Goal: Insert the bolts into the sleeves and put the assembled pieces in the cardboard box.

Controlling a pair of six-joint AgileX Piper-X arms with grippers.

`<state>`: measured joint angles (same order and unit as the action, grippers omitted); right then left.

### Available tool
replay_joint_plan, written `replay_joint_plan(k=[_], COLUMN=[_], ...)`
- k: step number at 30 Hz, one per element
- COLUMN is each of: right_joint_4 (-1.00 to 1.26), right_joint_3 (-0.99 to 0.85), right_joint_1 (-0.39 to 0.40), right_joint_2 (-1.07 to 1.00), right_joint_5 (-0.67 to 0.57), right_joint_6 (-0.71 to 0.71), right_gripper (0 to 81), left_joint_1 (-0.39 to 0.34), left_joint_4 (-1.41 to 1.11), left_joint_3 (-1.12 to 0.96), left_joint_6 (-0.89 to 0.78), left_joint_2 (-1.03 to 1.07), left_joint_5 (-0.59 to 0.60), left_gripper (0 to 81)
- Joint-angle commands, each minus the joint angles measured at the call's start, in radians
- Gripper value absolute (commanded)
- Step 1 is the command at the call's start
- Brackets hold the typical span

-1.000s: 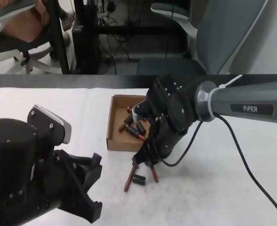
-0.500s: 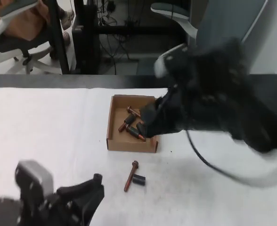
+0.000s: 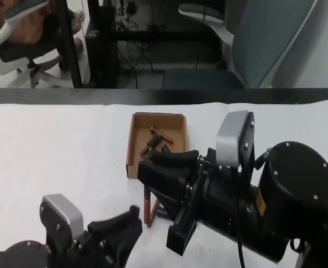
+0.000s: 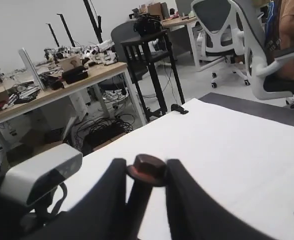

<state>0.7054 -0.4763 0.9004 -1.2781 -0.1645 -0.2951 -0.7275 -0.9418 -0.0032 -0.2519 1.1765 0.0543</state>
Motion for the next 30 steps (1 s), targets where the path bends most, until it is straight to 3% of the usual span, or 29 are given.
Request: replay_joint_plan(k=[1, 14, 30], right_joint_4=[0.025, 0.025, 0.071], right_joint_3=[-0.003, -0.003, -0.005], right_joint_1=[0.008, 0.007, 0.007], right_joint_2=[0.004, -0.029, -0.029], right_joint_5=[0.018, 0.124, 0.130], right_joint_6=[0.027, 0.239, 0.281], right_gripper=[0.6, 0.6, 0.6], left_joint_1=[-0.004, -0.004, -0.004], left_joint_4=[-0.145, -0.177, -0.207], left_joint_3=[-0.008, -0.008, -0.008], left_joint_6=[-0.033, -0.152, -0.190], left_joint_2=[0.027, 0.031, 0.031], left_joint_5=[0.024, 0.157, 0.210], left_gripper=[1.8, 1.8, 1.8])
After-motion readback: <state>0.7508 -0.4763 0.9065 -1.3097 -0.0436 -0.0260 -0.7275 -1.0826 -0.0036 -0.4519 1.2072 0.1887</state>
